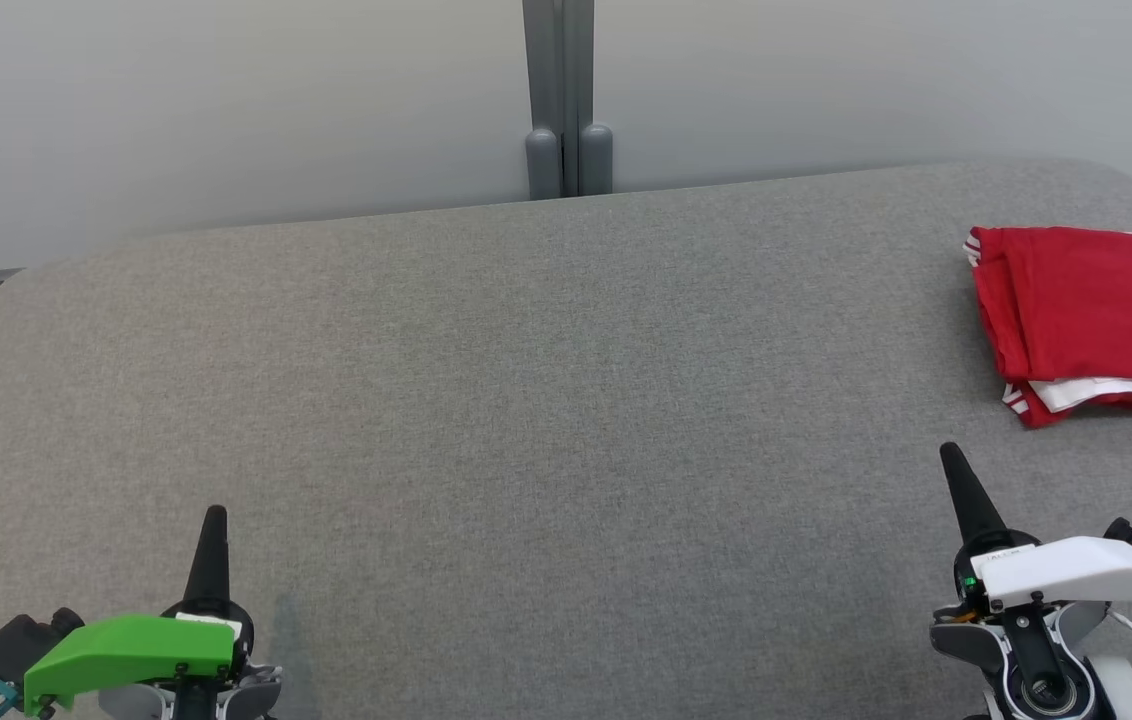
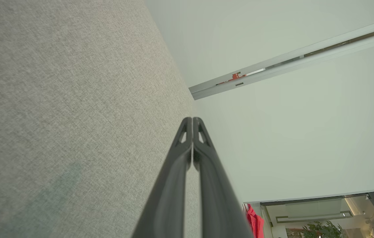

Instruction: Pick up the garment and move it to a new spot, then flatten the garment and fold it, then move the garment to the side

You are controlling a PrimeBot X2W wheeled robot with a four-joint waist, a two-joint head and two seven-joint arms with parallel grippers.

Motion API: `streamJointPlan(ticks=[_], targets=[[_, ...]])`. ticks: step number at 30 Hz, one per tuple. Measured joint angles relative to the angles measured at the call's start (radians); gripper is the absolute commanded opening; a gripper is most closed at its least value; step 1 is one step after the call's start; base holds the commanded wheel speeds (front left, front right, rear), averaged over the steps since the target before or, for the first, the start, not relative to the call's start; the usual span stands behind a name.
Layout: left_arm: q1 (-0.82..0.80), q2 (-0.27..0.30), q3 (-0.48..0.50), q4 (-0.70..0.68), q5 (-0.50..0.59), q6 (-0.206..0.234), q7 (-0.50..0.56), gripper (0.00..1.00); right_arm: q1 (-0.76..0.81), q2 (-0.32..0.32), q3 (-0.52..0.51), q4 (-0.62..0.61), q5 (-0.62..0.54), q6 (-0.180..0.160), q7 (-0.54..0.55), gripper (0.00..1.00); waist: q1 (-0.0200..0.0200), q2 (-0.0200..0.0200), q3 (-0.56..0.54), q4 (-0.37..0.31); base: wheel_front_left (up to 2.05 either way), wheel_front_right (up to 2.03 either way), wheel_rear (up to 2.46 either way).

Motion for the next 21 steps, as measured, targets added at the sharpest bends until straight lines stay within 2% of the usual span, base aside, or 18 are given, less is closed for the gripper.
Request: streamJointPlan(ticks=[21], targets=[[-0.022,0.000,0.027,-0.004,-0.170,-0.026,0.045,0.00,-0.006,0.000,-0.025,-0.006,0.179,-0.001,0.048,0.00,0.0000,0.0000,0.002,0.000,0.00,0.00,0.00]])
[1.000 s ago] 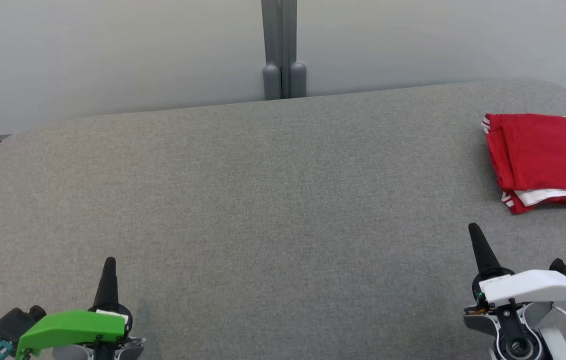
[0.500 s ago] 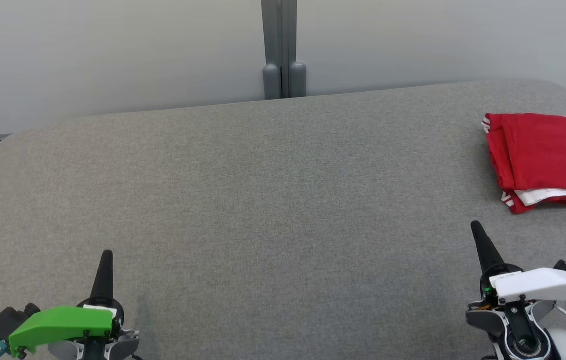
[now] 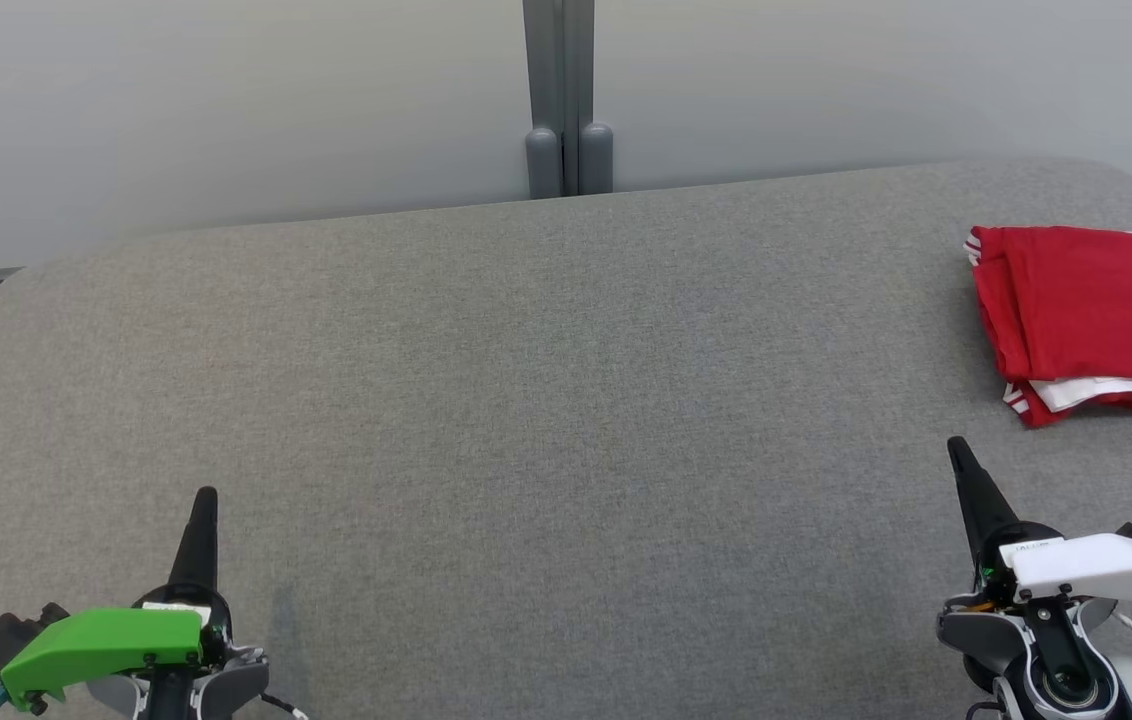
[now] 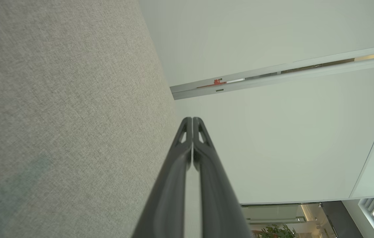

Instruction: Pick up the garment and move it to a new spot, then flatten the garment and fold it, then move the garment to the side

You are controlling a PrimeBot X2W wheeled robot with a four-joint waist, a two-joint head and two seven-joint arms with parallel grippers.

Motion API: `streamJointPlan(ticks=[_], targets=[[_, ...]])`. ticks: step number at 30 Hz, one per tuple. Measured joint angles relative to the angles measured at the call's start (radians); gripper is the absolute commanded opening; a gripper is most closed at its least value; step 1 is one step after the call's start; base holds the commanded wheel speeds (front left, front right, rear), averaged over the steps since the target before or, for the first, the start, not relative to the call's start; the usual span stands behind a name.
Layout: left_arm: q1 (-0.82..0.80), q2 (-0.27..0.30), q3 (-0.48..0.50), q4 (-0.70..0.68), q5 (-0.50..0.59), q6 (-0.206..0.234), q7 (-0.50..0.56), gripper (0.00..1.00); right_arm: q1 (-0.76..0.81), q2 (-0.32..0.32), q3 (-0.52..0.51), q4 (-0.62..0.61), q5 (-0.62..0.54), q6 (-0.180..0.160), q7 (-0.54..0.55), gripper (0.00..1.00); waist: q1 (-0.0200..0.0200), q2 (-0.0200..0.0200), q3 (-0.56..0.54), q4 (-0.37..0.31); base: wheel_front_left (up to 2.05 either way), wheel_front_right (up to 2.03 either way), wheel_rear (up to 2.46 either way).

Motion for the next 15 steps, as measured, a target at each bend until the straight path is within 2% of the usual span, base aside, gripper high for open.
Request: streamJointPlan(ticks=[15], targets=[[-0.018,0.000,0.016,-0.003,-0.102,-0.017,0.030,0.00,-0.004,0.000,-0.016,-0.003,0.110,0.000,0.031,0.00,0.0000,0.0000,0.001,0.000,0.00,0.00,0.00]])
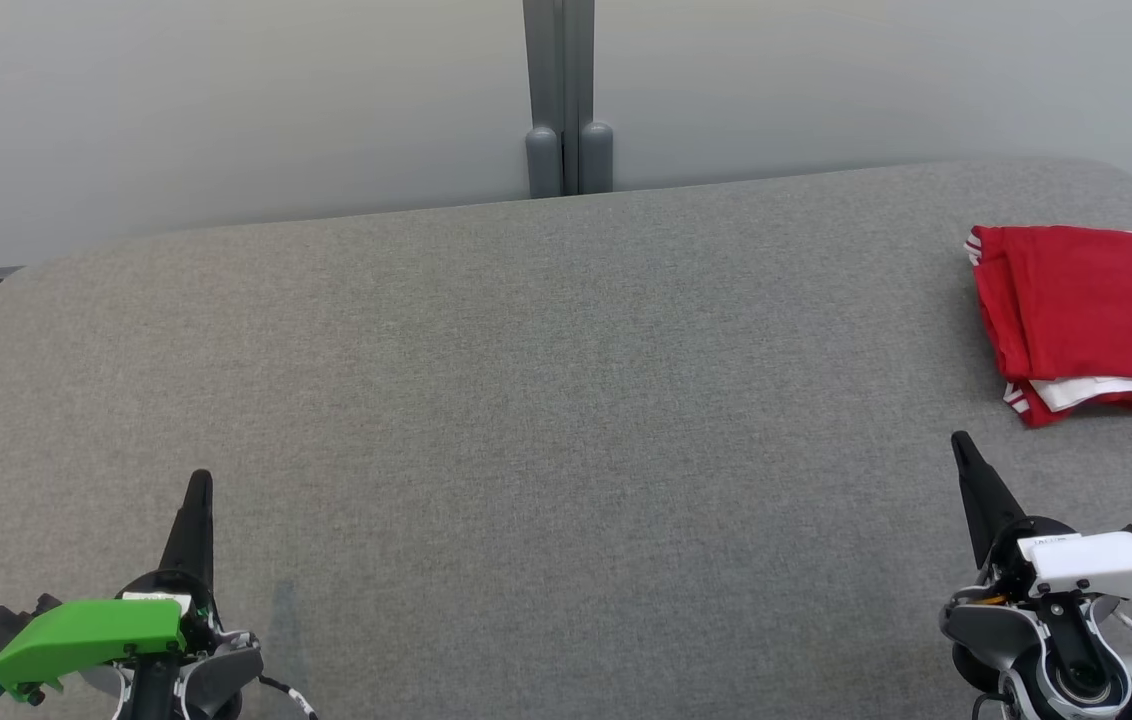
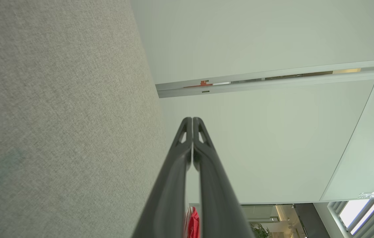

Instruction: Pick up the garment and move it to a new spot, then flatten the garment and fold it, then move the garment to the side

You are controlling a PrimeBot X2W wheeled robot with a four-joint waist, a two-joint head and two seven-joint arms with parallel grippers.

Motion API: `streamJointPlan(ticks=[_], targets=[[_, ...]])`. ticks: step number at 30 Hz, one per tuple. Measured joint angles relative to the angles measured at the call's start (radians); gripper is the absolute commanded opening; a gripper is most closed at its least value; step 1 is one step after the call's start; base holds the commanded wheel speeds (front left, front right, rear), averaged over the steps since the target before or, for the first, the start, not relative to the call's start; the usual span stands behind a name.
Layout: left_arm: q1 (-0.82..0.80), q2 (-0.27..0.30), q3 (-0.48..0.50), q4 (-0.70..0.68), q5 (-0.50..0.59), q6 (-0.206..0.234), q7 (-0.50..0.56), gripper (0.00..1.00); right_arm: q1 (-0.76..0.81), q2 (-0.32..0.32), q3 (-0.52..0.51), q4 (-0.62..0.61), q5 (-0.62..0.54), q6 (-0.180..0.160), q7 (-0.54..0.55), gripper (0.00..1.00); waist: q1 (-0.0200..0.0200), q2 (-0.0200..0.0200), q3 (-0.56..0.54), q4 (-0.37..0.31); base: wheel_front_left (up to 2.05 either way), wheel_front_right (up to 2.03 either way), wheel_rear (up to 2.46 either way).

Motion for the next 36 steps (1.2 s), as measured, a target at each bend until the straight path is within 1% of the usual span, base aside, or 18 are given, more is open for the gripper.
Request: streamJointPlan(ticks=[14,36], targets=[[-0.012,0.000,0.015,-0.002,-0.088,-0.014,0.021,0.00,-0.007,0.000,-0.014,-0.003,0.090,0.000,0.024,0.00,0.0000,0.0000,0.001,0.000,0.00,0.00,0.00],[-0.013,0.000,0.015,-0.002,-0.088,-0.014,0.022,0.00,-0.008,0.001,-0.016,-0.004,0.090,0.000,0.025,0.00,0.0000,0.0000,0.001,0.000,0.00,0.00,0.00]])
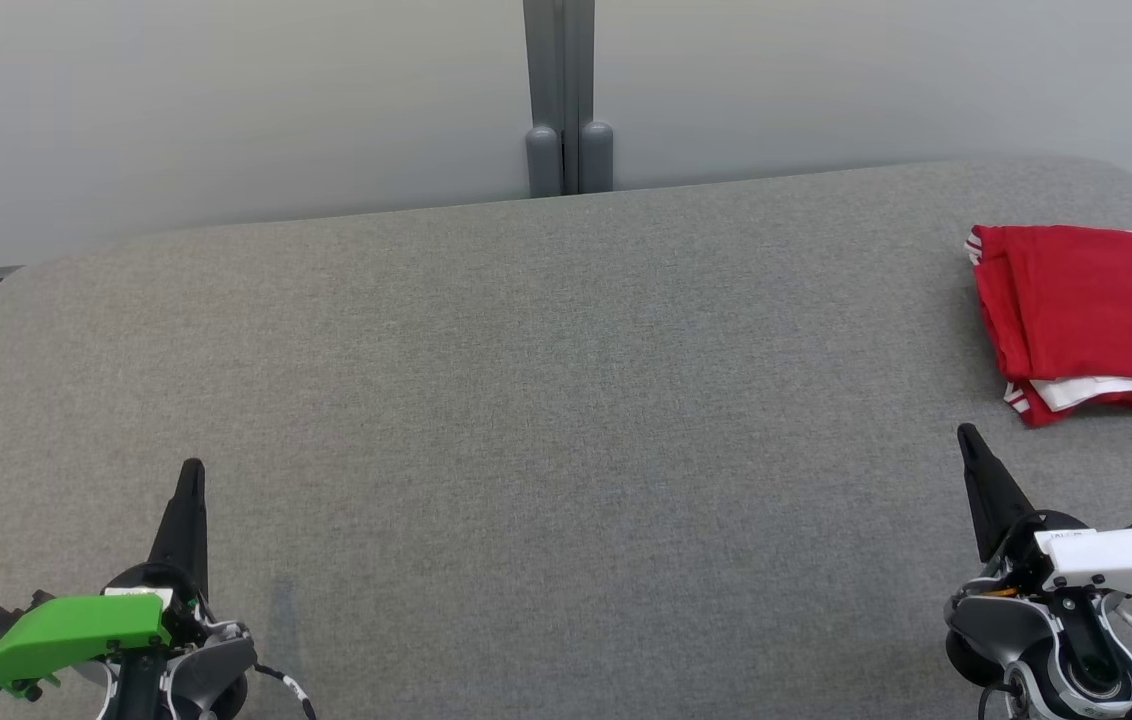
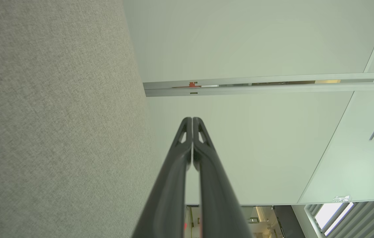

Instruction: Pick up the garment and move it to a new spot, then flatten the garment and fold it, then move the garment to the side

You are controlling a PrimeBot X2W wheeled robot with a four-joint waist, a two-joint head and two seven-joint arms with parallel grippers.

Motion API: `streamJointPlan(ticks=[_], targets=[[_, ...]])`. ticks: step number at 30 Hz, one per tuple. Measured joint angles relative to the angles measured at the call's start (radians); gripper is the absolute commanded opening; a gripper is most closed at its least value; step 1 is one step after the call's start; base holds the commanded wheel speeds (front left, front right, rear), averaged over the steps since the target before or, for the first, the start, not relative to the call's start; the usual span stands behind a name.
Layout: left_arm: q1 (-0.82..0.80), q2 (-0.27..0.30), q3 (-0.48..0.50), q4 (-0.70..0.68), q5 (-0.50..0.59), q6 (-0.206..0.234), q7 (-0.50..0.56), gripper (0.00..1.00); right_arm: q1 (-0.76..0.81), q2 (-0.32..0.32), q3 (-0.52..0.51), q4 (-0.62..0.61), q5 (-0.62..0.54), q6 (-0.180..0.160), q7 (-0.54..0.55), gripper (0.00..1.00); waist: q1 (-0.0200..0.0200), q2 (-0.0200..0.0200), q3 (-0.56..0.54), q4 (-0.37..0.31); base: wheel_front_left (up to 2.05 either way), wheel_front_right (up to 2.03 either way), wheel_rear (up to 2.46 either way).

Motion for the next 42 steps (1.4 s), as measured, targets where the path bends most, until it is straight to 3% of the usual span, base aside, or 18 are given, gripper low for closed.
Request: streamJointPlan(ticks=[42], targets=[[0.000,0.000,0.000,0.000,0.000,0.000,0.000,0.00,0.000,0.001,-0.003,0.000,0.000,0.000,0.004,0.00,0.0000,0.0000,0.000,0.000,0.00,0.00,0.00]])
